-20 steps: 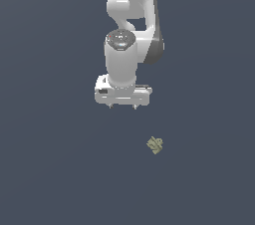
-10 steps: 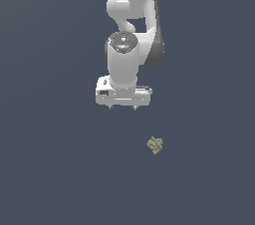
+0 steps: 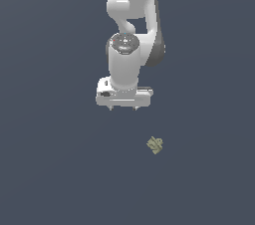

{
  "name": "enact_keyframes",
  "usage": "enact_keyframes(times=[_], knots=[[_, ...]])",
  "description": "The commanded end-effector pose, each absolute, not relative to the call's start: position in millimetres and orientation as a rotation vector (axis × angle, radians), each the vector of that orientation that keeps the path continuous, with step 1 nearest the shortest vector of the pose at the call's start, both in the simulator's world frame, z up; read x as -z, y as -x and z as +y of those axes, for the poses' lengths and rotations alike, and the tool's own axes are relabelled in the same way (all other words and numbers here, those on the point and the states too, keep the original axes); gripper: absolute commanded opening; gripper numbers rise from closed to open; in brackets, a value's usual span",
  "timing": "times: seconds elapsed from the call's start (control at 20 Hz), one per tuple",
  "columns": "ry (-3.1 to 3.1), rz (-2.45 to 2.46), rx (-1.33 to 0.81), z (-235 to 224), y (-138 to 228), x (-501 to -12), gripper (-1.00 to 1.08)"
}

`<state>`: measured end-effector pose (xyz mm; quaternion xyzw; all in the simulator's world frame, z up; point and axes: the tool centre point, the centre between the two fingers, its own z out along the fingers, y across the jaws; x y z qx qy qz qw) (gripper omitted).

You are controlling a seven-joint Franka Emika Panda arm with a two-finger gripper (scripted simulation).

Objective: Pick up the object and move it to a goal position.

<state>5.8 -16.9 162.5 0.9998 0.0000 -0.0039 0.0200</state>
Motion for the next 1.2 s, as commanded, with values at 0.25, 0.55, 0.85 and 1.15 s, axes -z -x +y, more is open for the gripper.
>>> enact_keyframes(times=[0.25, 0.55, 0.85, 1.15], knots=[[-3.098, 0.14, 0.013, 2, -23, -153, 1.0], [-3.084, 0.346, 0.014, 31, -48, -139, 1.0], [-3.054, 0.613, 0.012, 72, -75, -117, 1.0], [-3.02, 0.816, 0.007, 104, -93, -98, 1.0]])
